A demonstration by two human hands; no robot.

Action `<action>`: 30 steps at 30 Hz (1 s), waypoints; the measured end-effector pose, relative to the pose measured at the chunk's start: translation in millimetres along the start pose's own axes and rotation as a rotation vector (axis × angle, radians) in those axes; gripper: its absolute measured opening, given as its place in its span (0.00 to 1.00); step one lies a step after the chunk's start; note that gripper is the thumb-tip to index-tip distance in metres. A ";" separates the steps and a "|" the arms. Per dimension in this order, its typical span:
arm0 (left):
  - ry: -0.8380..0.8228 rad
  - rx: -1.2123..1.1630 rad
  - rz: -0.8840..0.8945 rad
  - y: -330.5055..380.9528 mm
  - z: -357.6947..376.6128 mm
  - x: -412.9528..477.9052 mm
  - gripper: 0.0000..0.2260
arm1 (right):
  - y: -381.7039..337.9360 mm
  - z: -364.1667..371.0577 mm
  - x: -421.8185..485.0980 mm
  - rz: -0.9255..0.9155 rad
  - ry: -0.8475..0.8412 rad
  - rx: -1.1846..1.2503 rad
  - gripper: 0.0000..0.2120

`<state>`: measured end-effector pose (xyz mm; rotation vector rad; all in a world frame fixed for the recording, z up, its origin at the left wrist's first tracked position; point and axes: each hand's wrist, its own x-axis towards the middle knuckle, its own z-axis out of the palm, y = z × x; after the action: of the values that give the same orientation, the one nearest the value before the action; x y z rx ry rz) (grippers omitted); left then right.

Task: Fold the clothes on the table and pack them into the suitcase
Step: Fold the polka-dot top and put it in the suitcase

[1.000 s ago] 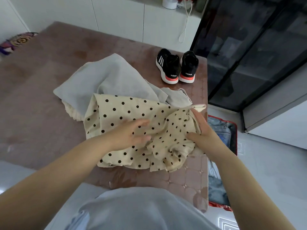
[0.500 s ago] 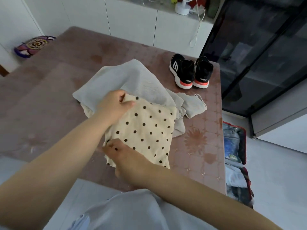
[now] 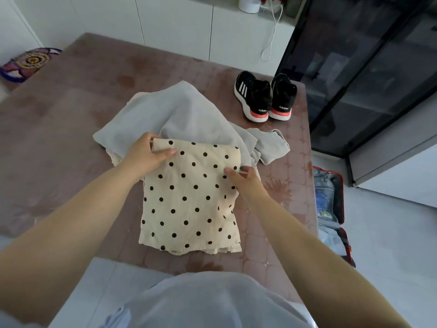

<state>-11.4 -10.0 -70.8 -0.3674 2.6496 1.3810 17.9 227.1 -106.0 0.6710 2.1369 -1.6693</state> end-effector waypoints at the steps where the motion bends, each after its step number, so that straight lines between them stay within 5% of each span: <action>1: -0.001 0.012 0.020 1.6 -0.9 0.0 0.16 | -3.2 1.1 3.0 0.018 -0.007 -0.007 0.23; 9: -0.188 0.007 0.223 46.1 -1.8 -26.2 0.06 | 10.4 -49.2 -41.4 -0.149 -0.190 0.065 0.08; 13: -0.321 -0.071 0.259 72.0 37.3 -20.7 0.09 | 18.3 -92.8 -56.3 -0.159 0.018 0.091 0.11; 18: -0.173 0.200 0.318 82.5 128.9 -2.1 0.24 | 46.6 -133.3 -38.3 -0.051 0.222 -0.068 0.20; 21: -0.148 0.495 0.675 74.1 163.6 -28.9 0.25 | 93.6 -155.9 -49.5 -0.024 0.163 -0.369 0.32; 24: -0.317 0.642 1.089 48.6 177.8 -53.6 0.22 | 128.1 -171.3 -75.6 -0.306 0.026 -0.694 0.31; 30: -0.543 1.090 1.233 -40.7 171.9 -71.8 0.33 | 160.3 -182.4 -98.8 -0.363 -0.421 -1.118 0.32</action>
<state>69.5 119.7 -185.0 1.6258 2.5342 -0.1815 192.7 420.1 -136.7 -0.3767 2.4405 -0.4203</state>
